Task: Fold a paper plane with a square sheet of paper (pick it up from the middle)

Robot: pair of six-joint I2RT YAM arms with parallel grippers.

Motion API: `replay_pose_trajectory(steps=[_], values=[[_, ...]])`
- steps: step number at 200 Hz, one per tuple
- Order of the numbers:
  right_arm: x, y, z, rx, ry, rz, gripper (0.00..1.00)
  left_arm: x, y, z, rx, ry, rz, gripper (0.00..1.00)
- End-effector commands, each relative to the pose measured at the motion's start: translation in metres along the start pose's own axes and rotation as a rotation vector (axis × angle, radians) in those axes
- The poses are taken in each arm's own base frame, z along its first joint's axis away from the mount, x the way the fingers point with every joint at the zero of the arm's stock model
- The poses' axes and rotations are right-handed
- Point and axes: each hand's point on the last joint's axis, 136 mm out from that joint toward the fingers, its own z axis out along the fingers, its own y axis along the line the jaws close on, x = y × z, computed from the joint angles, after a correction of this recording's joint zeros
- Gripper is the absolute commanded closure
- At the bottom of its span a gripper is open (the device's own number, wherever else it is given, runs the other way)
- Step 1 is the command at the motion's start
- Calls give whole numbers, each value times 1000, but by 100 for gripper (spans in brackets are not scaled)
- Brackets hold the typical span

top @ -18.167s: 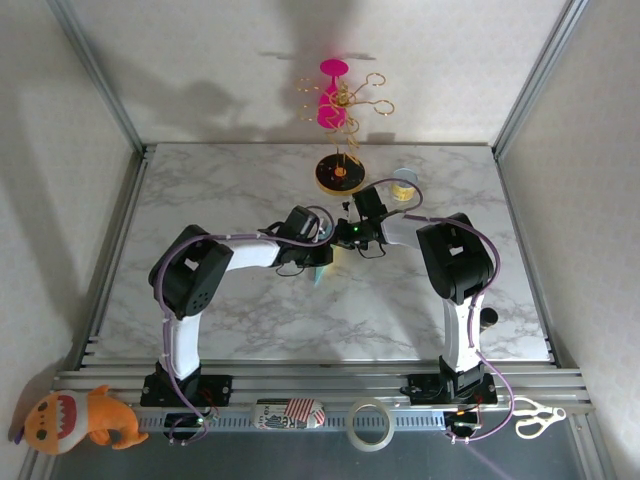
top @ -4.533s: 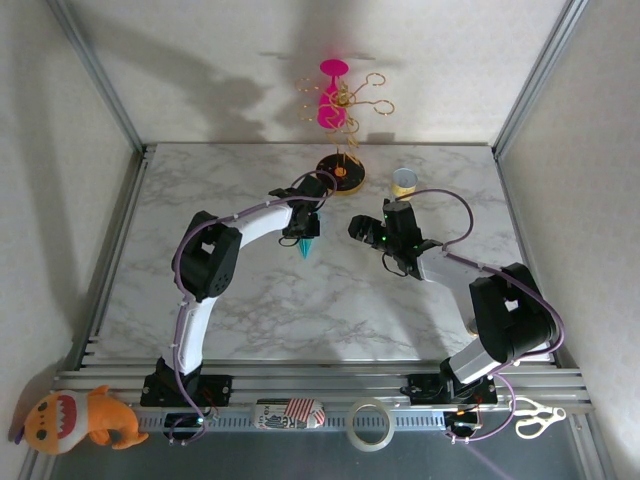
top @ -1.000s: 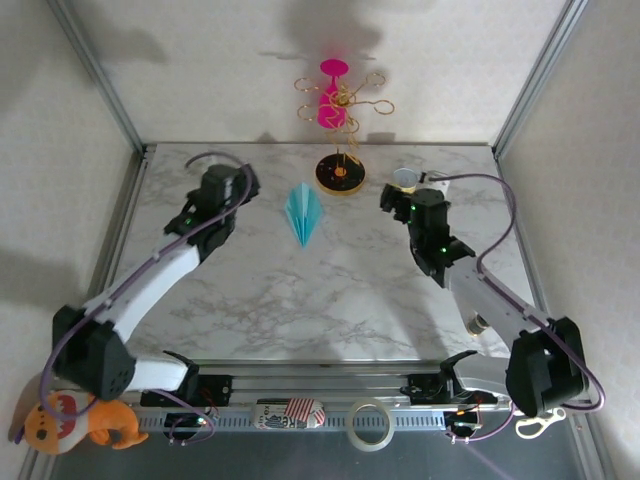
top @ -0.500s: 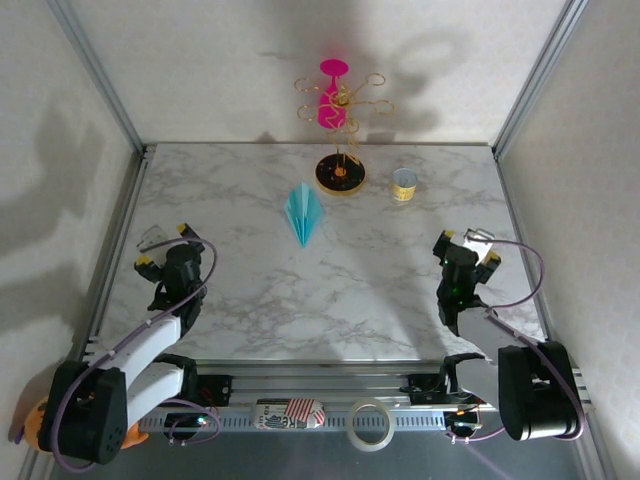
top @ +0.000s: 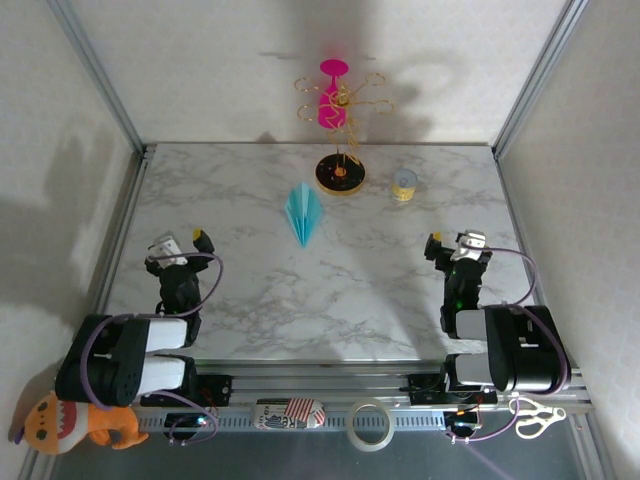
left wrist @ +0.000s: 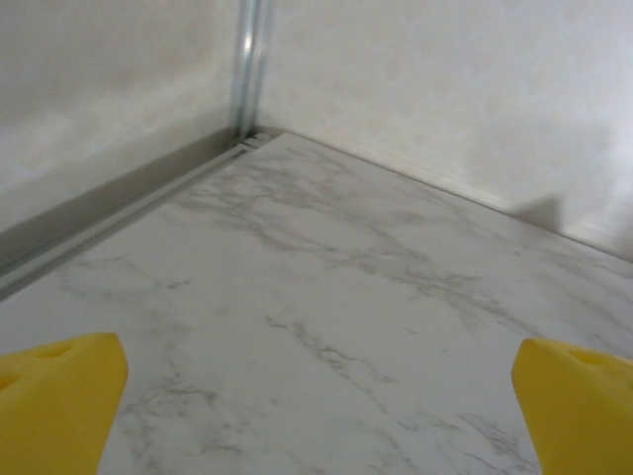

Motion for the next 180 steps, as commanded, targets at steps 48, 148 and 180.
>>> replay_pose_trajectory(steps=[48,148,180], values=[[-5,26,18,-145,-50,-43,1,5,-18,17,99,-24,2,0],[-3,23,25,-118,-28,-31,1,15,-26,31,52,30,70,1],[-3,23,25,-118,-28,-31,1,14,-27,31,54,30,71,1]])
